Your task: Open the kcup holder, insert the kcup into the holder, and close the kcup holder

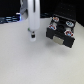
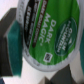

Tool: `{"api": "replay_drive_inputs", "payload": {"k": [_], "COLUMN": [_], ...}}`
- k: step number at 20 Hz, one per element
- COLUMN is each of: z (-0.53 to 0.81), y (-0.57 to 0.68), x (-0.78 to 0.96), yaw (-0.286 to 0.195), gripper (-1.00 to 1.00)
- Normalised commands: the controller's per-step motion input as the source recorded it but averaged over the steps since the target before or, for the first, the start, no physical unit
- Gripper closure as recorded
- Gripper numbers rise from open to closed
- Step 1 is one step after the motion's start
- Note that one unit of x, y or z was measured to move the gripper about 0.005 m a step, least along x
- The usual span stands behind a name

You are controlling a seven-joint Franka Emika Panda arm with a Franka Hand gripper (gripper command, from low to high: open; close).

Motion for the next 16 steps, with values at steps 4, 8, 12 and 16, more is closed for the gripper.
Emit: {"api": "replay_drive_inputs", "payload": {"k": [4,8,12,16], "z": [0.53,0.45,0.4,0.39], "y": [0.65,0.69,0.7,0.7], "x": [0.2,0.22,0.24,0.25], "yaw": [0.008,0.0,0.0,0.0], "gripper": [1.0,1.0,1.0,1.0]}}
